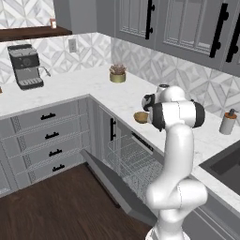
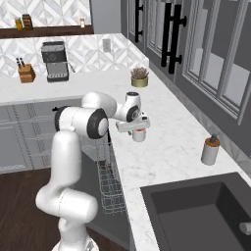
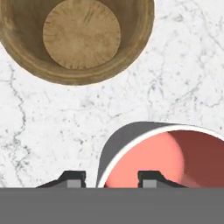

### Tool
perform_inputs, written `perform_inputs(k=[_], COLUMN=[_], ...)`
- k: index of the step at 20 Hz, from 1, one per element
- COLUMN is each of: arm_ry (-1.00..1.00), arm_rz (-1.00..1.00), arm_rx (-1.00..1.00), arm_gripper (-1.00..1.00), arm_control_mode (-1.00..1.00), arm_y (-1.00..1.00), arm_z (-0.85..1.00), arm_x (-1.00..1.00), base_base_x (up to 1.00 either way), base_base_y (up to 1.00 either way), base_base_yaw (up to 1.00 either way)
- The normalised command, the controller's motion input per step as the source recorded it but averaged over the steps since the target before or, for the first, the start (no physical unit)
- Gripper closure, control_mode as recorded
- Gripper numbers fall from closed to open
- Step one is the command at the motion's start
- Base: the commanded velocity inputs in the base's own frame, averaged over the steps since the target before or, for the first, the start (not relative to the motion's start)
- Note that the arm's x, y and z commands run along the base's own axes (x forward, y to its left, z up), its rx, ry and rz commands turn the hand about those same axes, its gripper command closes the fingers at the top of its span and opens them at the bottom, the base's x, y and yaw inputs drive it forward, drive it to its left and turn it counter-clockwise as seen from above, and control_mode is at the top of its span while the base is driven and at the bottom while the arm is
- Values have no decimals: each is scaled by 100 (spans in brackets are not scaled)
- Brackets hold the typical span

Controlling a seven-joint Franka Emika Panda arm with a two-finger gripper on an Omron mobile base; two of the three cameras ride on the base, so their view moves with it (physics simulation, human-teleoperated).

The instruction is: Pick up the cup and bowl from the counter, place them in the dishwasher, and close the dishwasher door.

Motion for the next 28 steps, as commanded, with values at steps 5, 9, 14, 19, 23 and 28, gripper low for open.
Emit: perform_inputs(k=[5, 9, 14, 19, 23, 28], arm_ry=[0, 5, 8, 8, 8, 6], arm_rz=[0, 2, 1, 1, 0, -1], arm_rx=[0, 1, 2, 3, 0, 0], arm_gripper=[100, 100, 100, 100, 100, 100], arm_control_mode=[-100, -100, -100, -100, -100, -100], arm_y=[5, 16, 62, 97, 100, 74], arm_z=[0, 0, 8, 3, -12, -44], arm_x=[-43, -71, -57, -44, -12, 1], base_base_x=[0, 0, 0, 0, 0, 0], base_base_y=[0, 0, 0, 0, 0, 0], base_base_yaw=[0, 0, 0, 0, 0, 0])
